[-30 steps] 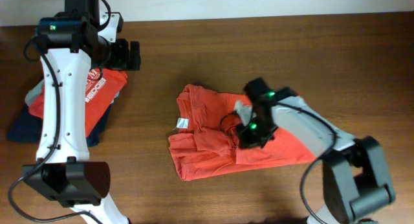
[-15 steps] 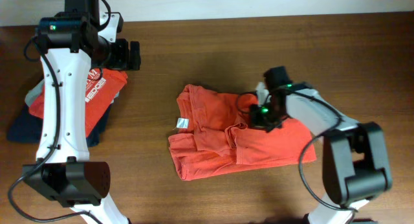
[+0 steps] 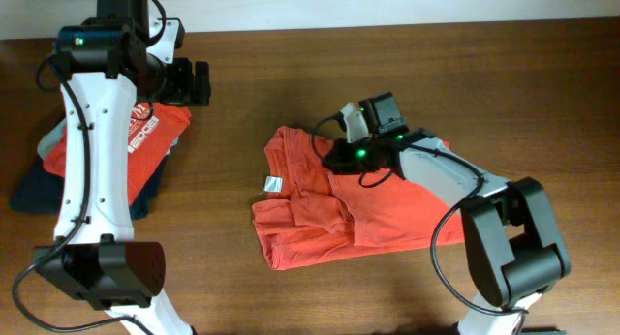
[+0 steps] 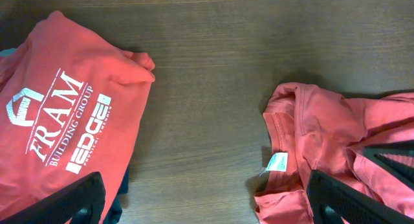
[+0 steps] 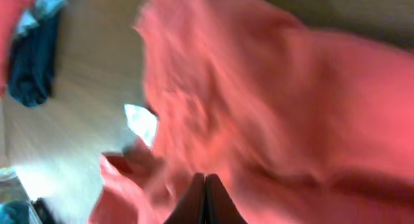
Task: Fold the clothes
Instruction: 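Lift the right gripper away to the right side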
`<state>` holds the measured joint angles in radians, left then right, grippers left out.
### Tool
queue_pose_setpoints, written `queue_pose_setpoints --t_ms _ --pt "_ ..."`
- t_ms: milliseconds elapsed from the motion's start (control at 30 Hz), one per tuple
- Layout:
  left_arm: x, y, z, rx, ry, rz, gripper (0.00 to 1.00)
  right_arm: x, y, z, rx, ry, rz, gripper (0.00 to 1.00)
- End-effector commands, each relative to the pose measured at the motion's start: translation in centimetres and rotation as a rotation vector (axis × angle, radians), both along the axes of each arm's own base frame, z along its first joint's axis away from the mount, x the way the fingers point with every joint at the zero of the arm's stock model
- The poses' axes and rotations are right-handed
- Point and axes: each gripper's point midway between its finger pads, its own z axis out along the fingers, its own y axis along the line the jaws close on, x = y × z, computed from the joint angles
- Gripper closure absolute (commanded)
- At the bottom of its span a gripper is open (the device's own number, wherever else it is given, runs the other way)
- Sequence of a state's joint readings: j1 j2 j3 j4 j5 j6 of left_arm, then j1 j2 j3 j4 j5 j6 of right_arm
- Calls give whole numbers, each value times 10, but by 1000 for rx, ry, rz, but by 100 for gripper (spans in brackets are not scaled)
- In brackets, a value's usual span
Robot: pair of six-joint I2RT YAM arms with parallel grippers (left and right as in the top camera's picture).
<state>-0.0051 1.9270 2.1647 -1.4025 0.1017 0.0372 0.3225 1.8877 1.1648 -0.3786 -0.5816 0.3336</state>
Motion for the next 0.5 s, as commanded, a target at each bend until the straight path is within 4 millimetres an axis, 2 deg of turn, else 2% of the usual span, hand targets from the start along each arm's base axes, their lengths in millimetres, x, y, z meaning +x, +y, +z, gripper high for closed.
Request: queue_pose_setpoints --t_ms 0,267,333,467 --pt "1 -1 5 -7 -15 -4 1 14 -29 45 -4 -120 11 96" --pt "4 -5 7 -27 -28 -13 1 12 -109 94 -30 -165 -141 96" --pt "11 -13 11 -67 -62 -33 1 10 -127 104 -34 -170 -188 96" --pt "14 -13 13 -67 -75 -33 1 1 -156 115 -42 -150 -266 96"
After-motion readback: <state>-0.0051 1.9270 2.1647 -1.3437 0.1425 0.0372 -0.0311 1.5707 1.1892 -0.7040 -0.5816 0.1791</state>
